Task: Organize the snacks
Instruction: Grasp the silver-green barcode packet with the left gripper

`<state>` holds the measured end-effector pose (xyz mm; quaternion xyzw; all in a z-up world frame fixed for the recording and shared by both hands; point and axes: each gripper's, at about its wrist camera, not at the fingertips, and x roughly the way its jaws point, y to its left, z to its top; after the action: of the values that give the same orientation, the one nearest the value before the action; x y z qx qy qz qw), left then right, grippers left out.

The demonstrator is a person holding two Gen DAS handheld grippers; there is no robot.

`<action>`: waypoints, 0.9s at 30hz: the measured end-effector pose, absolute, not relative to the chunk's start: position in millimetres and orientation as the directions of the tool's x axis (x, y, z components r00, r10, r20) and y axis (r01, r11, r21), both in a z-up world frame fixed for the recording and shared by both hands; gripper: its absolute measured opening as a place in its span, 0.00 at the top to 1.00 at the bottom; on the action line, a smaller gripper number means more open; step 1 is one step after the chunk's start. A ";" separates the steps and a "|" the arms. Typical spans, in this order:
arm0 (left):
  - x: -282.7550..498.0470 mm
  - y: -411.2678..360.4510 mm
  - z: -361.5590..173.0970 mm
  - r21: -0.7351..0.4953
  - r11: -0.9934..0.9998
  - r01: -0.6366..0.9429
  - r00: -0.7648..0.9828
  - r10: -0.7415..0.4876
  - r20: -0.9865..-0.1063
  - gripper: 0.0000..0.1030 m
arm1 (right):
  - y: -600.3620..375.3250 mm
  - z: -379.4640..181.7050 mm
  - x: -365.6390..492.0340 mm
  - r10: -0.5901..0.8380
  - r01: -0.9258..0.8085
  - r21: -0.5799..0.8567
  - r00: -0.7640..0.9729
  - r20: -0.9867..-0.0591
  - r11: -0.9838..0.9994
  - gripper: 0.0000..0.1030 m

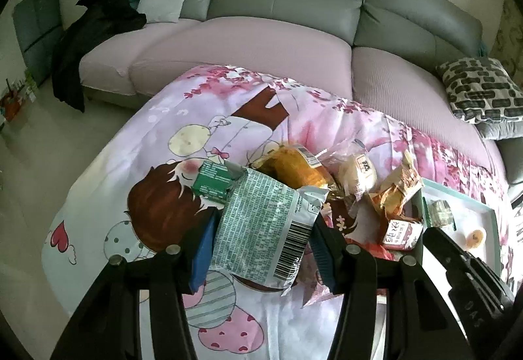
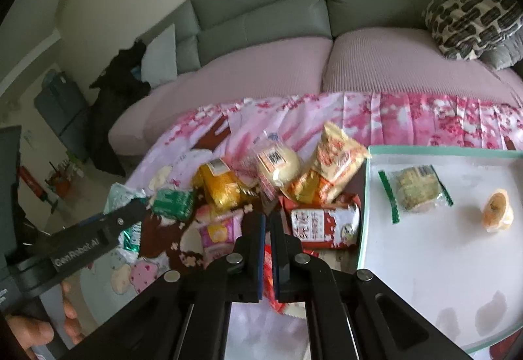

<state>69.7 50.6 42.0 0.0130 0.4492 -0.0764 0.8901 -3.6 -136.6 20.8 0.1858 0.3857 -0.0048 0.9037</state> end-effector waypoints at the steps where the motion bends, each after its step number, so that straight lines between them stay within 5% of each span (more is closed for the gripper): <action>1: 69.9 49.7 40.8 -0.044 0.988 0.149 0.582 -0.123 -0.804 0.46 | -136.7 18.3 -3.4 0.138 0.151 0.330 0.693 -0.707 0.932 0.95; 27: 77.5 47.7 13.7 -0.044 0.987 0.155 0.507 -0.118 -0.854 0.46 | -121.0 -5.5 8.8 0.124 0.134 0.258 0.615 -0.778 0.957 0.95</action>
<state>77.5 47.7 13.7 0.0190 0.4903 -0.0784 0.8678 8.8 -121.0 -5.5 0.1472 0.4385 -0.0030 0.8866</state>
